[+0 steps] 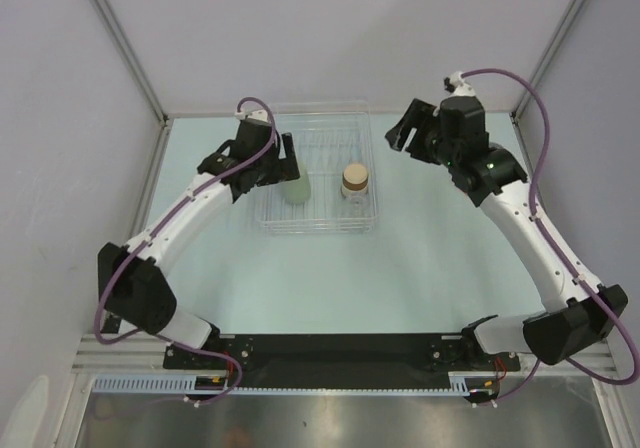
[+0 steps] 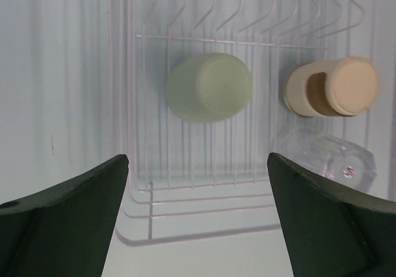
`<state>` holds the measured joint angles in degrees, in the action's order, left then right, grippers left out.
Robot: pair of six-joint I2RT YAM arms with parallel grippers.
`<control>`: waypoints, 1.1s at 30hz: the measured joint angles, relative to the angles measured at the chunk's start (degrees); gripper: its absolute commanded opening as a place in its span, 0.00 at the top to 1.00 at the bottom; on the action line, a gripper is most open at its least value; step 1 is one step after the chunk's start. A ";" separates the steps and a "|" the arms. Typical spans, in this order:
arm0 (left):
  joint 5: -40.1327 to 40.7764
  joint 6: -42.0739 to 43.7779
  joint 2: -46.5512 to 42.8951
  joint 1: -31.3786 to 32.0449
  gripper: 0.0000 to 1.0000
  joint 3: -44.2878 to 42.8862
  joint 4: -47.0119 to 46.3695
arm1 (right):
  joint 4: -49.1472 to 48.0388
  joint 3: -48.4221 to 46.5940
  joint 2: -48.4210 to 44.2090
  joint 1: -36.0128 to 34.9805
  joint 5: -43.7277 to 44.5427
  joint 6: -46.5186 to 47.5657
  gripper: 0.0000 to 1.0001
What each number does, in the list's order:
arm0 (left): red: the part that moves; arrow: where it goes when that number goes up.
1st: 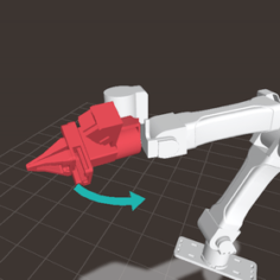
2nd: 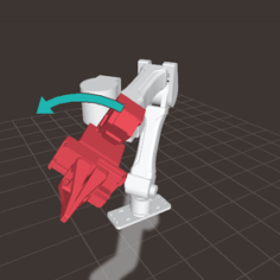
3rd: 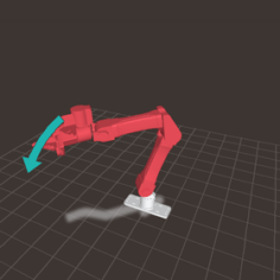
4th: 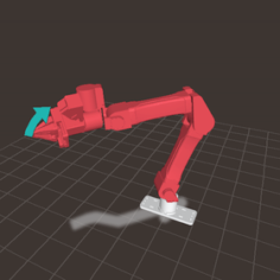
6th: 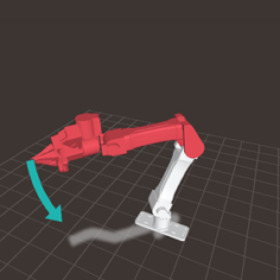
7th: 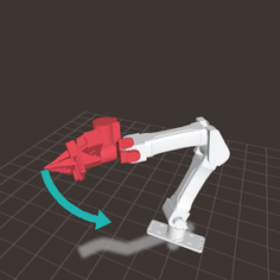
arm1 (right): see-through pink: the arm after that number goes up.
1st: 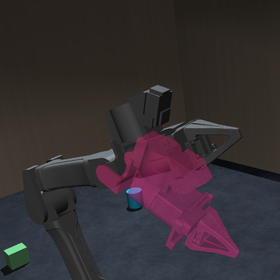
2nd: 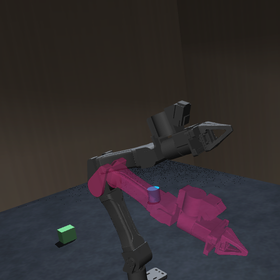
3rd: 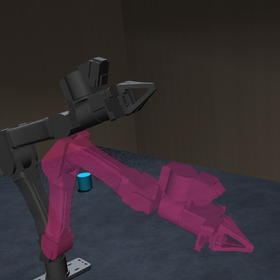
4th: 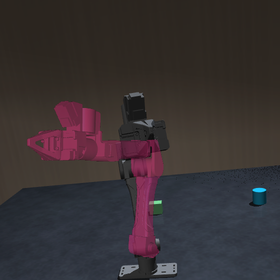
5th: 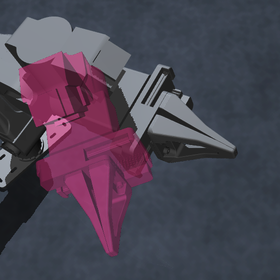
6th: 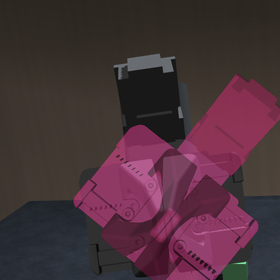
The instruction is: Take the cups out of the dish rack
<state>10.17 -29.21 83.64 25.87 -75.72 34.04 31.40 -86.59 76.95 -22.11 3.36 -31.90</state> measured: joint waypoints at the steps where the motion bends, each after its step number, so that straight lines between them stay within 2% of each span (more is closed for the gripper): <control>1: 0.96 0.96 1.84 0.04 0.00 -0.98 0.07 | 0.11 1.42 -0.35 -1.55 0.39 -0.02 0.27; 5: 2.93 3.72 10.47 0.07 0.00 -4.79 0.68 | 1.03 6.25 -2.43 -6.93 1.70 0.02 0.27; 9: 3.19 4.92 15.72 0.13 0.00 -6.75 0.83 | 1.77 8.90 -5.77 -8.11 2.16 0.00 0.27; 20: 3.32 6.93 19.96 1.16 0.00 -15.61 -0.50 | 2.23 11.21 -10.43 -9.79 2.36 -0.02 0.28; 33: 3.37 7.26 25.66 2.89 0.00 -16.52 0.02 | 2.78 12.68 -10.40 -10.01 2.21 0.04 0.28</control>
<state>13.54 -21.96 109.30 28.75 -92.25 34.06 34.17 -73.91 66.54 -32.12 5.56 -31.86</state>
